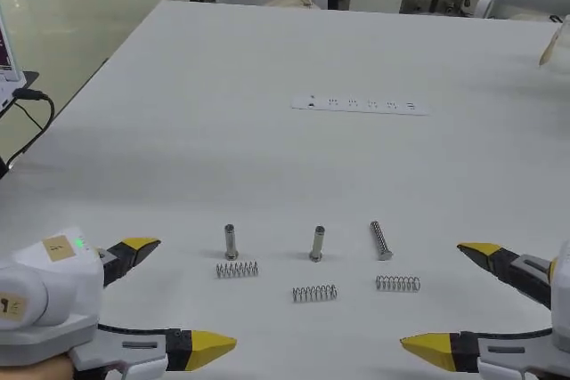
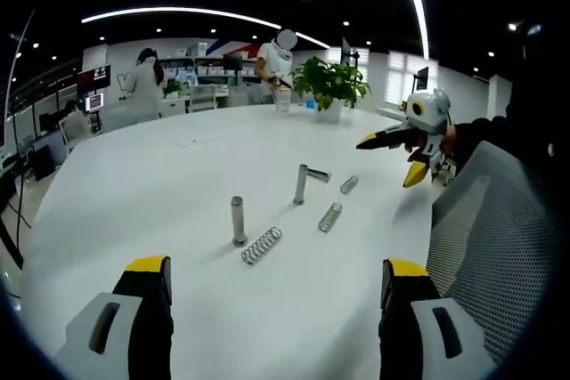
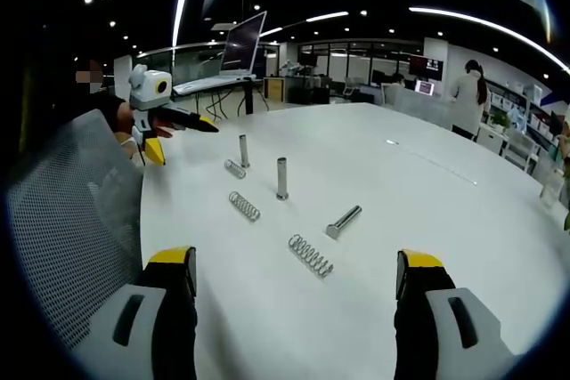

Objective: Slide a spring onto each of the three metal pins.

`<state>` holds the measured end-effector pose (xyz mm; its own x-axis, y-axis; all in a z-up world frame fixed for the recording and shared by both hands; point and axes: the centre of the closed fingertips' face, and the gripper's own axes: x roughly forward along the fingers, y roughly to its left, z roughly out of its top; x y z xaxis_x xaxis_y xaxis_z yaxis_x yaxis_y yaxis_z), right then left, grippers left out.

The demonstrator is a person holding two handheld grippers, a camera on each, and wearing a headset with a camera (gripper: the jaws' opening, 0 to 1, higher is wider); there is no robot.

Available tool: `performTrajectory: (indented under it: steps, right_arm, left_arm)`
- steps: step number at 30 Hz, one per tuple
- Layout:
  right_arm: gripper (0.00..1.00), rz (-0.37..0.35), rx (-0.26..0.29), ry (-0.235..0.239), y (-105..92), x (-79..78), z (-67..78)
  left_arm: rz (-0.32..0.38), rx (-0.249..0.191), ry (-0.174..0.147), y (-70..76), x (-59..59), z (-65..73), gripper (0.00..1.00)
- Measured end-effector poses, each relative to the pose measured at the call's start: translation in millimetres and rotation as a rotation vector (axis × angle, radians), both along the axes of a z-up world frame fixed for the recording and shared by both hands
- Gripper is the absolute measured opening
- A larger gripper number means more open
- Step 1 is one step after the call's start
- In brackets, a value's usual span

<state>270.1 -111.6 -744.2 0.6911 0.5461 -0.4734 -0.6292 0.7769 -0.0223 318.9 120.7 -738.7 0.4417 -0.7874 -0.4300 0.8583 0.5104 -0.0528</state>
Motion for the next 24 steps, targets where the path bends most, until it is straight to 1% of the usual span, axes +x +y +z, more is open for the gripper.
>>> performTrajectory:
  steps: [10,24]
  right_arm:
    - [0.91,-0.002,0.002,0.006,-0.4,-0.7,-1.8]
    - [0.91,-0.009,0.002,0.016,-2.8,-1.9,-4.6]
  left_arm:
    - [-0.002,0.001,0.005,0.1,-0.1,-1.7,0.95]
    - [-0.02,0.007,0.007,-4.3,1.0,-2.1,0.95]
